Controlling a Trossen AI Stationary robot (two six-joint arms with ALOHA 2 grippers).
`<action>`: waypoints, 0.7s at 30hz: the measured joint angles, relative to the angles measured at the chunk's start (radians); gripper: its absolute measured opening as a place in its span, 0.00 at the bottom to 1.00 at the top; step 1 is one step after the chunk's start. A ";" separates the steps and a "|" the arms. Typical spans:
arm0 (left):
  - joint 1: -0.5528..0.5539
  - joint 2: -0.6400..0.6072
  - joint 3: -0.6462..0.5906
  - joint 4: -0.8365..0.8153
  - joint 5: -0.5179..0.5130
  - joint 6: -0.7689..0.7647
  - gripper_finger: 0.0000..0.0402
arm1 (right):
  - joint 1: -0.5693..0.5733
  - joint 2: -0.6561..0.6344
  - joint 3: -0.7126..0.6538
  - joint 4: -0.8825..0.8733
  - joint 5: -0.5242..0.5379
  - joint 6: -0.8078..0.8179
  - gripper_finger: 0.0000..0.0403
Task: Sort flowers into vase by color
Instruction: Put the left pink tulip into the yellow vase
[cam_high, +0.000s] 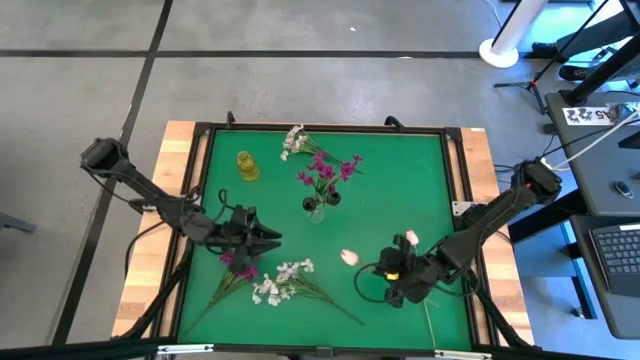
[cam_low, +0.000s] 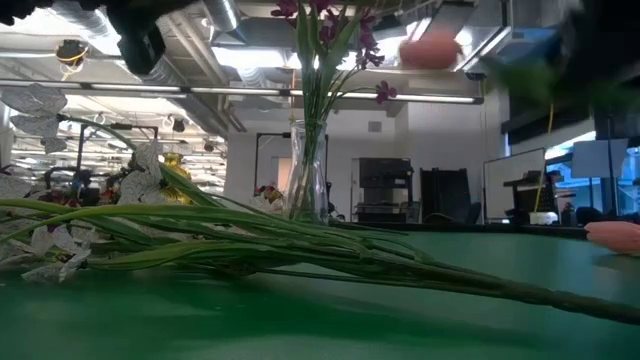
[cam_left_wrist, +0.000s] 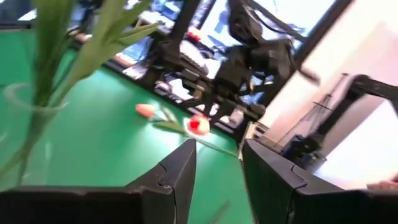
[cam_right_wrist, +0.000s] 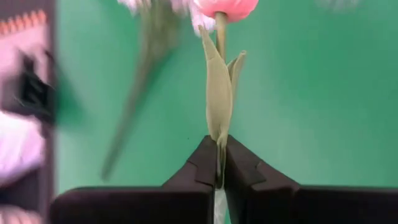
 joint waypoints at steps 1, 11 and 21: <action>-0.006 0.000 0.000 0.021 0.000 0.027 0.32 | 0.001 -0.006 0.024 0.006 0.035 -0.027 0.03; -0.049 0.000 0.008 0.233 0.000 0.338 0.32 | -0.038 -0.012 0.116 0.606 0.304 -0.568 0.02; -0.048 0.130 0.213 0.074 0.044 0.446 0.38 | -0.184 0.055 0.114 0.969 0.146 -0.711 0.02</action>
